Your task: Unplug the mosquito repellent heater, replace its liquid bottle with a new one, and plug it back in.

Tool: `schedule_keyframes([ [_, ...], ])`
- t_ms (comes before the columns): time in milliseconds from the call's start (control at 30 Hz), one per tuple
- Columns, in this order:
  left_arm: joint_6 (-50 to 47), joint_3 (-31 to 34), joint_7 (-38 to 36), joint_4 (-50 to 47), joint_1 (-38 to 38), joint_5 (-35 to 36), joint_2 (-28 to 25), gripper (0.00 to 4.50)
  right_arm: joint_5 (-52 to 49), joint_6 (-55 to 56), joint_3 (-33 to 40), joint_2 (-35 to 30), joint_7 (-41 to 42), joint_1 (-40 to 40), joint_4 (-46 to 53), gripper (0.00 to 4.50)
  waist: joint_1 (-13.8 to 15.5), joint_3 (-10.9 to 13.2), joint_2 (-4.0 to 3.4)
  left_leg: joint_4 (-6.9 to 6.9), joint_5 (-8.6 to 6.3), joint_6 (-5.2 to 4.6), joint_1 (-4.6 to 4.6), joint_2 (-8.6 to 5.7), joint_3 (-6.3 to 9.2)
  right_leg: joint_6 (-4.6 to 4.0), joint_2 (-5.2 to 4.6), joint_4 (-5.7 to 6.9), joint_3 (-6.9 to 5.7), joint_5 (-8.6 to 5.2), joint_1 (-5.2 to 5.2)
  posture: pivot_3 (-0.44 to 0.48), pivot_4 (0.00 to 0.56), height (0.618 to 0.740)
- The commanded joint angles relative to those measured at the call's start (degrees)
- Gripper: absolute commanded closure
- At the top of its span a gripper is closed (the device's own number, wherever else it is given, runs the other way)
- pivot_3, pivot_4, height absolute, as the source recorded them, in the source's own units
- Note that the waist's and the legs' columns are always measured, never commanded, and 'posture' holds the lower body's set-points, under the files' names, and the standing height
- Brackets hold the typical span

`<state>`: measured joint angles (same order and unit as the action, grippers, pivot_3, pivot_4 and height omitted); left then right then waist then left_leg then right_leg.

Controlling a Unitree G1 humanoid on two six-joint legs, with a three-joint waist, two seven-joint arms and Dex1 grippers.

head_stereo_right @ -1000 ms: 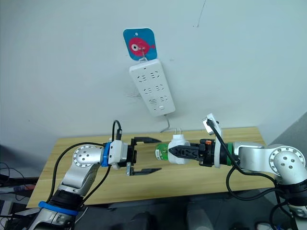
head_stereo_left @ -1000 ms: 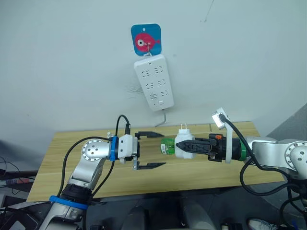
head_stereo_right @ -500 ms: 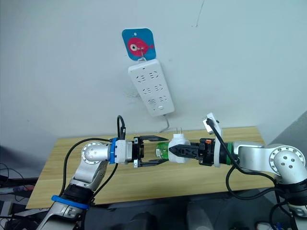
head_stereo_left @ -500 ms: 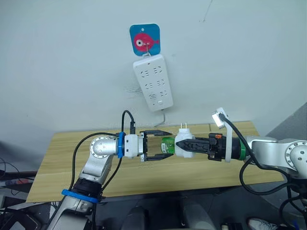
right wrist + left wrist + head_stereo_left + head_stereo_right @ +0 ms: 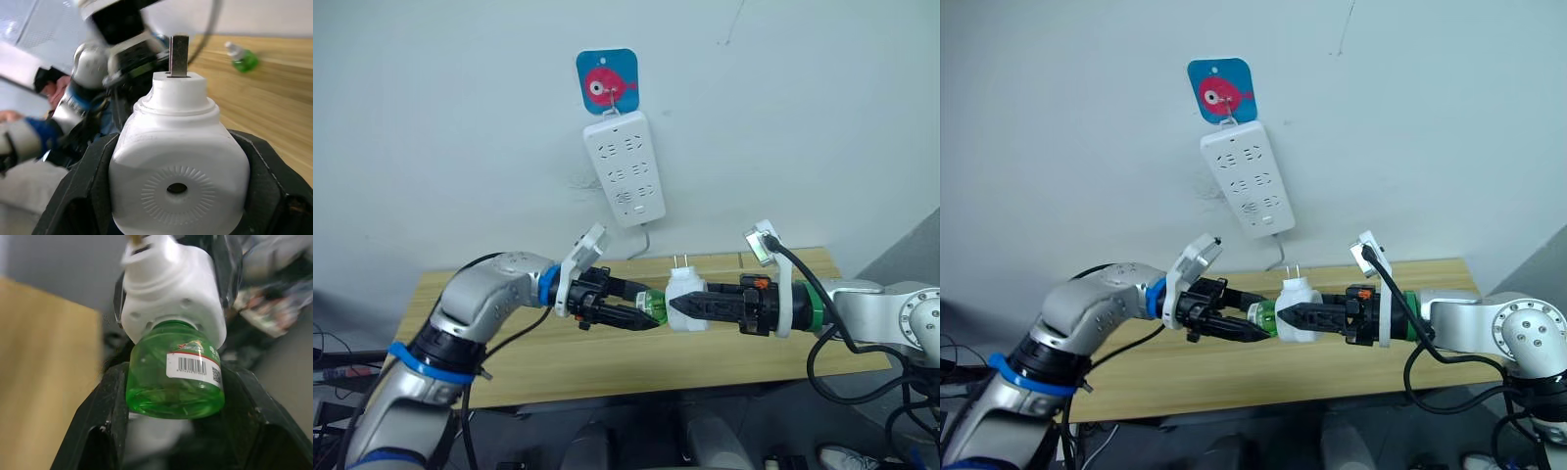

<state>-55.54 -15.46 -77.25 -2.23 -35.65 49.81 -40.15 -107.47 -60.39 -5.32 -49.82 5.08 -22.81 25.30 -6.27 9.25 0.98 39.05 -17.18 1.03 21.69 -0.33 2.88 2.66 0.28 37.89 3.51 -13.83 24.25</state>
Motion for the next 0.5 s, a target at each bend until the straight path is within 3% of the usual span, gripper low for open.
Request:
schedule_keyframes([
  [33, -0.9, 2.4, -1.6, 4.1, -2.1, -0.9, -0.3, 2.23, 1.0, -1.1, 0.1, -1.1, 1.3, 0.6, 2.4, 1.5, 0.0, 0.0, 0.0, -0.01, 0.0, 0.0, 0.0, 0.0, 0.0, -0.01, 0.0, 0.0, 0.01, 0.0, 0.01, -0.133, 0.141, 0.74],
  [167, 9.3, 2.1, -1.2, 3.7, -0.3, -8.1, 0.8, 2.23, 0.6, 0.0, -0.1, -0.6, 0.1, 0.7, 1.4, 1.5, -0.1, 0.0, 0.0, -0.03, 0.0, 0.01, -0.01, 0.06, -0.04, -0.07, 0.01, 0.02, 0.1, 0.01, 0.05, -0.13, 0.144, 0.74],
  [367, 41.6, 3.1, -1.0, 4.2, 8.0, -23.0, 3.2, 0.22, -0.9, 1.1, 0.3, -0.3, -2.2, 0.8, -0.8, 1.5, 0.2, 0.0, 0.0, -0.06, 0.01, 0.01, -0.03, 0.04, -0.12, -0.36, -0.12, -0.01, 0.41, 0.17, 0.06, -0.122, 0.144, 0.74],
  [500, 61.0, 7.1, 2.5, 8.8, 12.5, -28.8, 6.4, 0.17, -0.7, 1.1, 0.7, -0.3, -2.4, 0.9, -1.6, 1.5, 1.0, 0.0, 0.0, -0.05, 0.01, 0.01, 0.0, 0.02, -0.16, -0.37, -0.36, -0.06, 0.43, 0.18, 0.07, -0.122, 0.144, 0.74],
])
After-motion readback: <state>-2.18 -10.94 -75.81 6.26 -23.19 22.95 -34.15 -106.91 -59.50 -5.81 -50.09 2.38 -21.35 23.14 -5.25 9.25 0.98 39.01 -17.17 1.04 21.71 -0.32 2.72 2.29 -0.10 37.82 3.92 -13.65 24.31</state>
